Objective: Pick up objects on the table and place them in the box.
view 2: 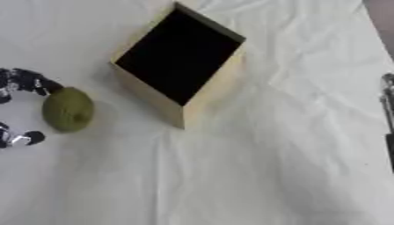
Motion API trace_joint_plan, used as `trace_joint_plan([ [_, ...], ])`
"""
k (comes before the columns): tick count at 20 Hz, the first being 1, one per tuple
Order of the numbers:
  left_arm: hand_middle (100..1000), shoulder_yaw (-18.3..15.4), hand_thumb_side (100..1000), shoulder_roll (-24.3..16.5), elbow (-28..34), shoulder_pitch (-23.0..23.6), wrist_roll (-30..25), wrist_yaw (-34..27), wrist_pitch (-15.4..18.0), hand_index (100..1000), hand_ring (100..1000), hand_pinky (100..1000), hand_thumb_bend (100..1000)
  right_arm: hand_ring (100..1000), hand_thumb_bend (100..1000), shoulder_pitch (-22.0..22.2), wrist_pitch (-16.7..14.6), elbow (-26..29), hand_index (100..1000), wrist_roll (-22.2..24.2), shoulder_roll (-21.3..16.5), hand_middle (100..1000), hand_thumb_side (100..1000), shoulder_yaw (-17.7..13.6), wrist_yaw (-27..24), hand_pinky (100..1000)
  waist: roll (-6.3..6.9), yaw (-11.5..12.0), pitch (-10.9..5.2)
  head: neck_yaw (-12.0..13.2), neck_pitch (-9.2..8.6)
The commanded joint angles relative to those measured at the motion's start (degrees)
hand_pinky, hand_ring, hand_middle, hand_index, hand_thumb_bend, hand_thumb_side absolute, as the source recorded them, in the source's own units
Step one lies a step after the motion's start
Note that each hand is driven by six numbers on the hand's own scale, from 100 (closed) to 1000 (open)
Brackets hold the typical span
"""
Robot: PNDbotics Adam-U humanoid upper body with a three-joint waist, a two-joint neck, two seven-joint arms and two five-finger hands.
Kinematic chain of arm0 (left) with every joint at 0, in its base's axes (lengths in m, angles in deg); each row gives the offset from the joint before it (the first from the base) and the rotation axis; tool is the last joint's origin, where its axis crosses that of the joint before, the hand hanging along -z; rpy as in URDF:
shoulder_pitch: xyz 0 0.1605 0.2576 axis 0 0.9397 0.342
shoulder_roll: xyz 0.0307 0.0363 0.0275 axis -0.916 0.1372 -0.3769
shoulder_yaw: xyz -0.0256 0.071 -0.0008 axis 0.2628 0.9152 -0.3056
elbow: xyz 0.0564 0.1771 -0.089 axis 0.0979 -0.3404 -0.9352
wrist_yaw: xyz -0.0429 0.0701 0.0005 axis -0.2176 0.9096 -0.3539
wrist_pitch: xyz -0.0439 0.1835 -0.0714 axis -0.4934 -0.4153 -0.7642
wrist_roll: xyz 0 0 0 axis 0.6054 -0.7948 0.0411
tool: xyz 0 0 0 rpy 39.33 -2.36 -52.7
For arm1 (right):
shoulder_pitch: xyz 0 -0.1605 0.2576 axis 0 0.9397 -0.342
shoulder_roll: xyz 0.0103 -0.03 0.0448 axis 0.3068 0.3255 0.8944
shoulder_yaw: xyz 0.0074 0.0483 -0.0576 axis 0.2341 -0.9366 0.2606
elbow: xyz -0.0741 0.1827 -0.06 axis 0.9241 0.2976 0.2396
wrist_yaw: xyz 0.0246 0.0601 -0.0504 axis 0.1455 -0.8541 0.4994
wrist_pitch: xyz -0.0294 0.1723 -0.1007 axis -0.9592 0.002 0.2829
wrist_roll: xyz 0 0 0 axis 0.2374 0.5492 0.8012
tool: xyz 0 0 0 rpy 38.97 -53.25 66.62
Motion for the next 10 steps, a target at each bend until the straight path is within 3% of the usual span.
trace_joint_plan([
  [1,608,0.3,100,-0.2,-0.1,-1.5,1.6,2.4,-0.4,832,644,669,392,712,388,-0.3,0.2,1.2,845,0.1,-0.7,698,623,-0.3,-0.3,824,0.04,-0.1,-1.06,0.3,0.03],
  [6,526,1.3,100,1.1,-1.7,-2.7,4.4,7.3,-0.4,773,572,598,332,712,388,-0.2,0.2,1.2,845,0.1,-0.6,698,623,-0.3,-0.4,824,0.09,-0.1,-1.0,0.3,0.04],
  [10,390,1.8,100,2.5,-3.5,-3.7,7.7,10.9,0.0,656,459,512,294,712,388,-0.2,0.2,1.2,845,0.1,-0.5,697,623,-0.3,-0.4,824,0.02,-0.1,-0.97,0.4,-0.01],
])
